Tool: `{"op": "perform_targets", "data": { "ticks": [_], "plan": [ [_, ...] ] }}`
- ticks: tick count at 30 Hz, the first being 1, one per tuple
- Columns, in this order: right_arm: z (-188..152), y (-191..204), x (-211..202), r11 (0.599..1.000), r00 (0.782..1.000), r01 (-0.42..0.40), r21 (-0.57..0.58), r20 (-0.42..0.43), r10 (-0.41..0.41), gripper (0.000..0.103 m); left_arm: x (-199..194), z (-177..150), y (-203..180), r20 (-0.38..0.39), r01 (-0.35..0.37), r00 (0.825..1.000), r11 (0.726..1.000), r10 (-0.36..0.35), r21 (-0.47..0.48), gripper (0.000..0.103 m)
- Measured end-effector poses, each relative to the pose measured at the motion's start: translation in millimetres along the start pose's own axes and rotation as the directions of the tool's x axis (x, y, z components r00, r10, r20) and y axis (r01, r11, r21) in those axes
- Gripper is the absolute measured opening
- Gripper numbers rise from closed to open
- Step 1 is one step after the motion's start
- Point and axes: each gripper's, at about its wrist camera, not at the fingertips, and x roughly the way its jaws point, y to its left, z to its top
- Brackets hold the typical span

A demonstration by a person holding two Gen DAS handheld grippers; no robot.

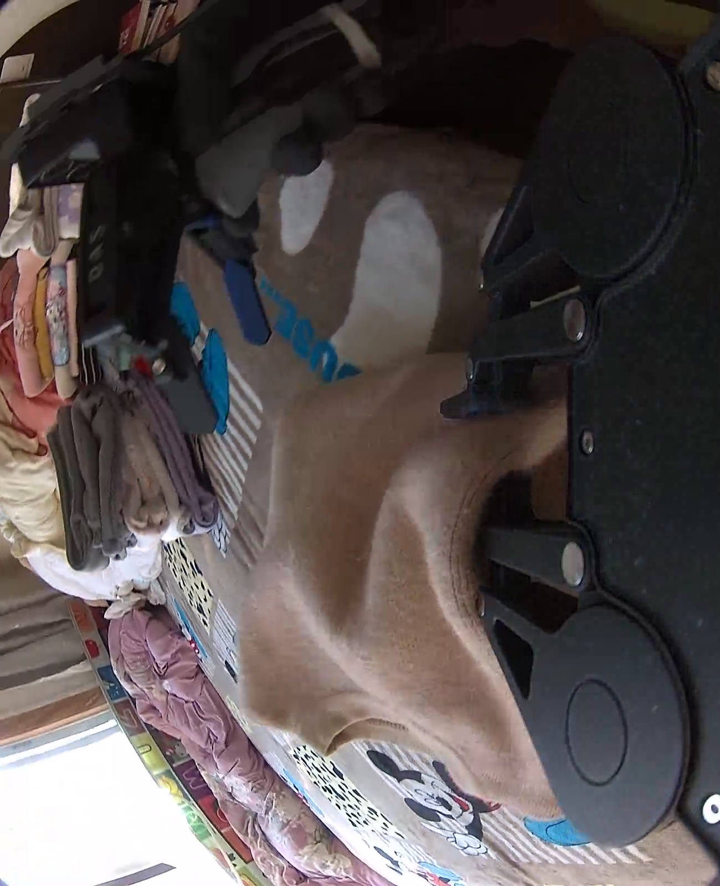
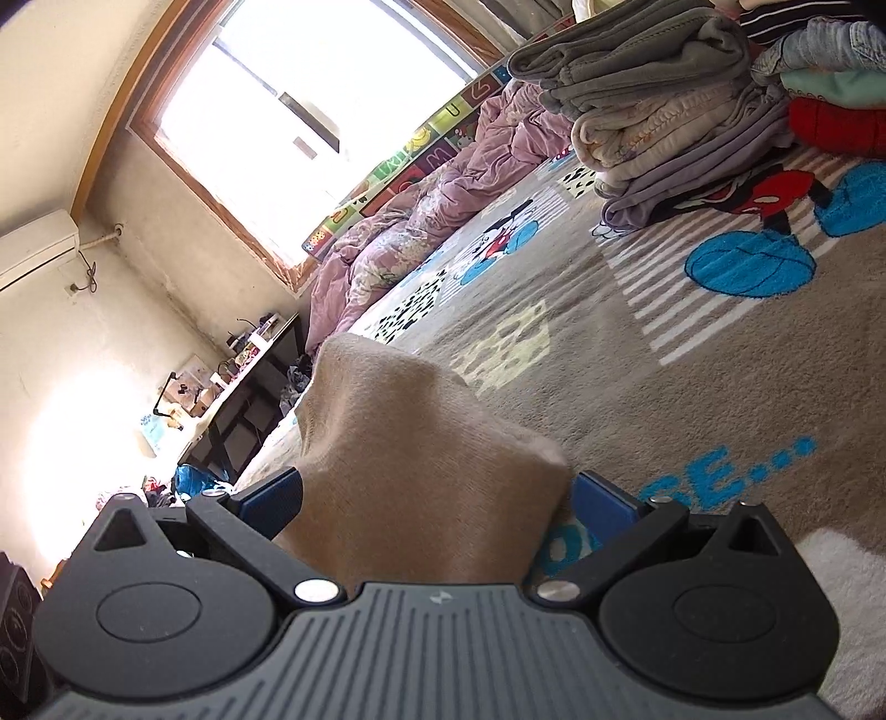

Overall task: Fold clothes
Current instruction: 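Grasp the beige sweater with the left gripper while the right gripper grasps another part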

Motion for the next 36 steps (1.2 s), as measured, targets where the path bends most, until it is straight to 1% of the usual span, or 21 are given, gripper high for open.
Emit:
{"op": "perform_targets", "data": {
  "ticks": [4, 5, 7, 8, 9, 11, 13, 14, 15, 16, 18, 19, 22, 25, 27, 28, 29, 30, 31, 33, 36],
  "plan": [
    [-0.5, -0.9, -8.6, 1.0, 1.0, -0.022, 0.012, 0.007, 0.022, 0.103, -7.5, -20.0, -47.4, -0.054, 0.096, 0.994, 0.992, -0.091, 0.083, 0.011],
    [-0.6, -1.3, -11.1, 1.0, 1.0, -0.027, 0.015, 0.008, 0.027, 0.103, -7.9, -24.3, -55.3, -0.076, 0.093, 0.993, 0.991, -0.087, 0.093, 0.011],
    [-0.3, -3.4, -12.1, 1.0, 1.0, -0.023, 0.019, -0.004, 0.023, 0.103, -9.6, -30.2, -60.7, -0.112, 0.078, 0.991, 0.996, -0.072, 0.05, 0.015],
    [-0.2, -4.4, -12.6, 1.0, 1.0, -0.021, 0.021, -0.01, 0.022, 0.103, -13.4, -31.8, -59.8, -0.119, 0.074, 0.99, 0.997, -0.072, 0.009, 0.029],
    [-0.1, -5.4, -13.2, 1.0, 1.0, -0.019, 0.023, -0.016, 0.02, 0.103, -21.5, -31.4, -53.6, -0.107, 0.077, 0.991, 0.995, -0.083, -0.059, 0.053],
    [0.2, -7.5, -14.2, 1.0, 0.999, -0.016, 0.026, -0.027, 0.016, 0.103, -37.6, -30.8, -41.2, -0.083, 0.083, 0.991, 0.977, -0.101, -0.194, 0.074],
    [0.5, -9.5, -15.2, 0.999, 0.999, -0.012, 0.03, -0.039, 0.013, 0.103, -52.1, -30.4, -28.8, -0.06, 0.083, 0.992, 0.943, -0.108, -0.323, 0.077],
    [1.4, -7.1, -12.3, 1.0, 0.999, -0.011, 0.014, -0.049, 0.011, 0.103, -56.3, -30.7, -22.4, -0.056, 0.066, 0.994, 0.923, -0.094, -0.379, 0.078],
    [2.4, -4.8, -9.3, 1.0, 0.998, -0.01, -0.001, -0.058, 0.009, 0.103, -60.5, -31.1, -16.0, -0.054, 0.049, 0.995, 0.899, -0.08, -0.435, 0.079],
    [3.4, -2.4, -6.3, 1.0, 0.998, -0.009, -0.017, -0.067, 0.007, 0.103, -64.4, -33.3, -8.9, -0.056, 0.032, 0.996, 0.861, -0.07, -0.507, 0.079],
    [7.2, 5.0, 0.3, 0.998, 0.996, -0.012, -0.062, -0.084, 0.006, 0.103, -64.7, -42.6, 6.0, -0.074, 0.004, 0.995, 0.754, -0.07, -0.657, 0.082],
    [10.0, 10.0, 4.0, 0.996, 0.996, -0.016, -0.092, -0.091, 0.007, 0.103, -62.0, -49.6, 13.2, -0.078, -0.011, 0.995, 0.69, -0.066, -0.724, 0.084],
    [23.4, 23.7, 21.8, 0.986, 0.99, -0.05, -0.16, -0.14, 0.028, 0.103, -54.6, -70.4, 34.9, -0.087, -0.051, 0.995, 0.476, -0.054, -0.878, 0.084],
    [37.0, 35.6, 45.6, 0.963, 0.981, -0.059, -0.264, -0.192, 0.007, 0.103, -49.6, -89.4, 56.3, -0.067, -0.056, 0.997, 0.32, -0.023, -0.946, 0.084],
    [44.3, 38.6, 62.8, 0.949, 0.972, -0.072, -0.308, -0.233, -0.002, 0.103, -43.5, -97.8, 68.2, -0.053, -0.05, 0.999, 0.25, -0.003, -0.967, 0.084],
    [47.7, 38.4, 72.9, 0.945, 0.965, -0.08, -0.318, -0.261, -0.006, 0.103, -41.6, -102.6, 75.0, -0.039, -0.04, 0.999, 0.221, 0.007, -0.975, 0.084],
    [51.1, 38.1, 83.0, 0.94, 0.958, -0.089, -0.328, -0.288, -0.01, 0.103, -38.1, -105.0, 80.5, -0.022, -0.025, 1.0, 0.204, 0.014, -0.979, 0.084],
    [54.5, 37.8, 93.1, 0.936, 0.949, -0.099, -0.338, -0.315, -0.014, 0.103, -34.4, -106.5, 85.3, -0.009, -0.011, 1.0, 0.195, 0.014, -0.981, 0.084],
    [56.5, 37.1, 102.9, 0.932, 0.941, -0.105, -0.348, -0.338, -0.02, 0.103, -29.5, -107.4, 89.7, -0.002, -0.005, 1.0, 0.19, 0.016, -0.982, 0.084],
    [60.5, 34.6, 121.8, 0.925, 0.925, -0.116, -0.361, -0.379, -0.032, 0.103, -16.7, -107.6, 97.6, -0.001, -0.005, 1.0, 0.192, 0.022, -0.981, 0.084],
    [64.5, 21.2, 148.0, 0.944, 0.897, -0.124, -0.305, -0.441, -0.024, 0.103, -3.8, -107.0, 109.1, 0.022, 0.017, 0.999, 0.186, 0.025, -0.982, 0.084]
  ]
}}
